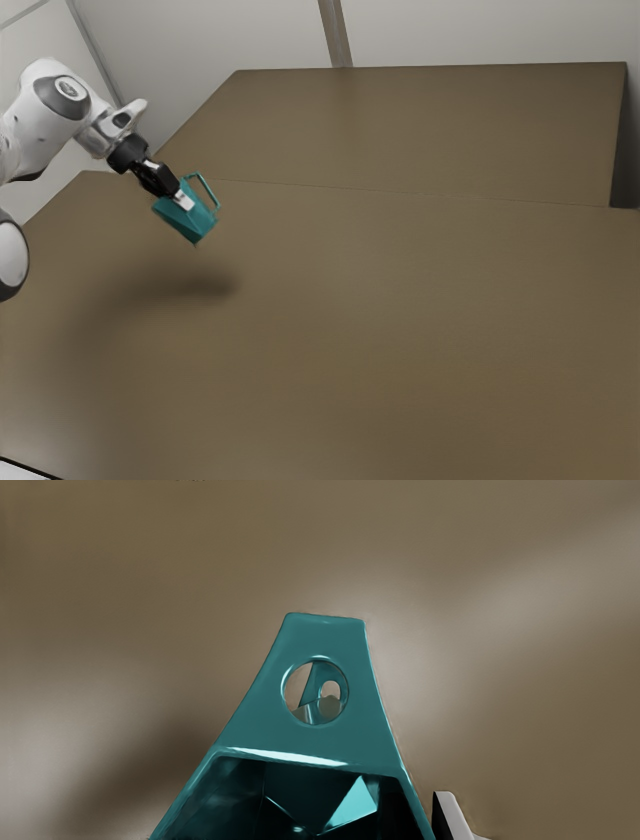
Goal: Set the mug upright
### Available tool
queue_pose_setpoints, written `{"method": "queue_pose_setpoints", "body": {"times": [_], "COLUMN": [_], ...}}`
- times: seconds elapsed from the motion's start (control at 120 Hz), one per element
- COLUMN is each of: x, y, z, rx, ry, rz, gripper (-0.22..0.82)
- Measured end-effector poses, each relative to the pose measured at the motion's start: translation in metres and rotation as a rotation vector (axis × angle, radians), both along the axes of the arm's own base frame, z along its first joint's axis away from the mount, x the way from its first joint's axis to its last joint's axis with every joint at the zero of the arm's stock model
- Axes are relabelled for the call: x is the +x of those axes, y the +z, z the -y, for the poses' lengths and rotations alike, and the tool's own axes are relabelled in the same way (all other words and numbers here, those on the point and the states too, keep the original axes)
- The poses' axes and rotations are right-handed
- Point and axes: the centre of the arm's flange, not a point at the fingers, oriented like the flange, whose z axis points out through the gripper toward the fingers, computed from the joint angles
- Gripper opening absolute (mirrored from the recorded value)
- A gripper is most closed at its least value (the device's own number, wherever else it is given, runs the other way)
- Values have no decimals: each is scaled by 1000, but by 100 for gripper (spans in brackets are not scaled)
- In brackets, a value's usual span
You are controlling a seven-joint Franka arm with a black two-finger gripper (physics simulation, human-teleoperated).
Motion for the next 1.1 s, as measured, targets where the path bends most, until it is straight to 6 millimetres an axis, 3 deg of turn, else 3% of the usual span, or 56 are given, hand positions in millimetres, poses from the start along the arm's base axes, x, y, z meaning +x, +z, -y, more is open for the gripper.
{"method": "queue_pose_setpoints", "body": {"times": [0.075, 0.175, 0.367, 0.492, 0.708, 1.017, 1.1], "x": [6, 13, 25, 21, 18, 18, 16], "y": [11, 3, -58, -93, -124, -148, -153], "z": [19, 18, 7, 4, 0, -4, -5], "rx": [177, 374, 563, 609, 642, 657, 654], "ry": [-65, -73, 7, 74, 180, 289, 312], "rz": [-11, -39, -79, -84, -98, -130, -142], "gripper": [-17, -17, -17, -17, -17, -18, -6]}}
